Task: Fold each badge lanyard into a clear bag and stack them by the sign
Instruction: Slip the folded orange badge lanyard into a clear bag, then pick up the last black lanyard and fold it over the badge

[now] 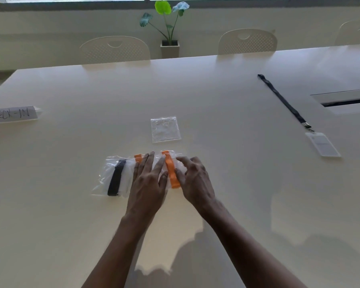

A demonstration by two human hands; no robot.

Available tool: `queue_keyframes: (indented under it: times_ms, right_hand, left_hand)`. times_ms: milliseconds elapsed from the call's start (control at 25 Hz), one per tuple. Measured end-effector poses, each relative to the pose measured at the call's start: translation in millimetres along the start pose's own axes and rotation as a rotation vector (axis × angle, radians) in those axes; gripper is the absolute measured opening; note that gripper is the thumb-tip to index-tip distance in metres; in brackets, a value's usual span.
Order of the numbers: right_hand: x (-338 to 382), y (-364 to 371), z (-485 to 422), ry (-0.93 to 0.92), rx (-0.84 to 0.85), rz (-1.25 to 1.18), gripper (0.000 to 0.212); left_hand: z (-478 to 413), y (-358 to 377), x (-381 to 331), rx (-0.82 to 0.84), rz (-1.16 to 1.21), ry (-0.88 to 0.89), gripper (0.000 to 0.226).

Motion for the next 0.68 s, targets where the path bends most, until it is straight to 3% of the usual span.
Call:
queue_keyframes:
  times_ms: [360, 680]
  right_hand:
    - [-46, -68, 20, 0.008, -0.067, 0.082, 0.044]
    - [-159, -202, 34, 0.085, -0.226, 0.253, 0.040]
  left_hand:
    - [23, 19, -88, -0.051, 0.018, 0.026, 0.052]
    - [23, 99, -235, 0.101, 0.114, 0.121, 0.056]
Point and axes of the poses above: each hand's wrist, its own z-axis away from the middle knuckle, its own y-axis out of the palm, x = y × z, the point moved 2 cm from there along -z, towards the middle knuckle, and after that the axes turned 10 degrees about -y, right-handed, at the moved point
